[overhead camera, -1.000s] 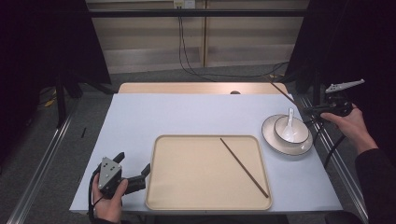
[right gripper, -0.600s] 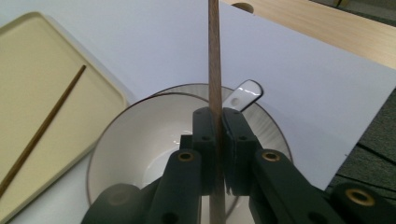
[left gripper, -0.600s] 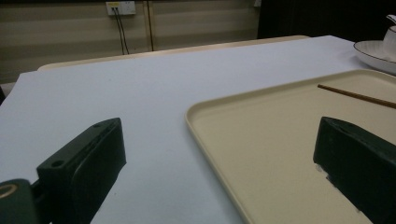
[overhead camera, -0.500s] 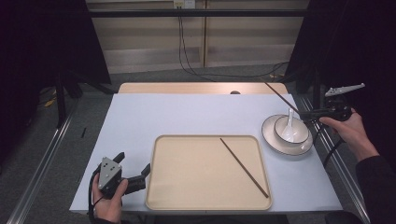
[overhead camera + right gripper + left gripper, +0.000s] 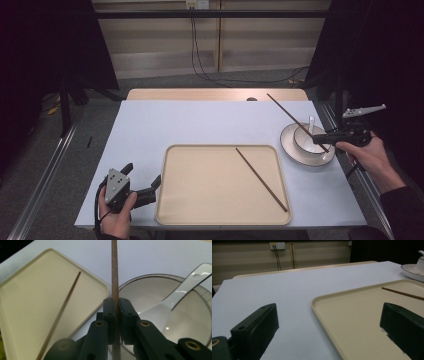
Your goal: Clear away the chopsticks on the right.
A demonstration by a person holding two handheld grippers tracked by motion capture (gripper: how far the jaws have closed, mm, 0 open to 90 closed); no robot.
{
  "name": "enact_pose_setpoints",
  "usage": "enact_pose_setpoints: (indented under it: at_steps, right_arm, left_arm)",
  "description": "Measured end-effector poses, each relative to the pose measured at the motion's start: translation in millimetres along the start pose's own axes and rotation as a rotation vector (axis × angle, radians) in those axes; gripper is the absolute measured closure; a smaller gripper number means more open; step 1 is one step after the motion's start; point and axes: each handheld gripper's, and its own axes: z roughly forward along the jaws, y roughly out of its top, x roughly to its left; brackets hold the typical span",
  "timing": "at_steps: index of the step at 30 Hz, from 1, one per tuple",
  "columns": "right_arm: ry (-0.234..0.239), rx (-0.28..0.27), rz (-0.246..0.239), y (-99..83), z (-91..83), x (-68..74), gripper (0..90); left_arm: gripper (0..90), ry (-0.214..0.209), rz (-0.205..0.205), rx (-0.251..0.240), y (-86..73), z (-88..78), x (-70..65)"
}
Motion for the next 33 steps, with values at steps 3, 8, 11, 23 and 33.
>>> enact_pose_setpoints:
  at_steps: [3, 8, 11, 23, 33]
  right_arm:
    - [0.014, -0.015, 0.024, -5.6, 1.7, 11.3, 84.7]
    - [0.044, -0.012, 0.05, -13.4, 10.0, 33.9, 84.7]
    - [0.057, -0.004, 0.055, -17.8, 16.3, 46.1, 84.7]
    - [0.123, 0.019, 0.139, -41.4, 38.8, 85.2, 84.7]
    - [0.13, 0.055, 0.208, -56.6, 61.7, 112.8, 84.7]
  left_arm:
    - [2.0, 0.006, 0.001, 0.002, 0.2, -0.3, -0.5]
    - [2.0, 0.006, 0.003, 0.001, 0.3, -0.4, -0.6]
    - [2.0, 0.006, 0.002, 0.0, 0.3, -0.4, -0.5]
    - [2.1, 0.006, 0.003, 0.001, 0.3, -0.3, -0.6]
    - [1.9, 0.003, 0.002, 0.001, 0.0, 0.0, 0.0]
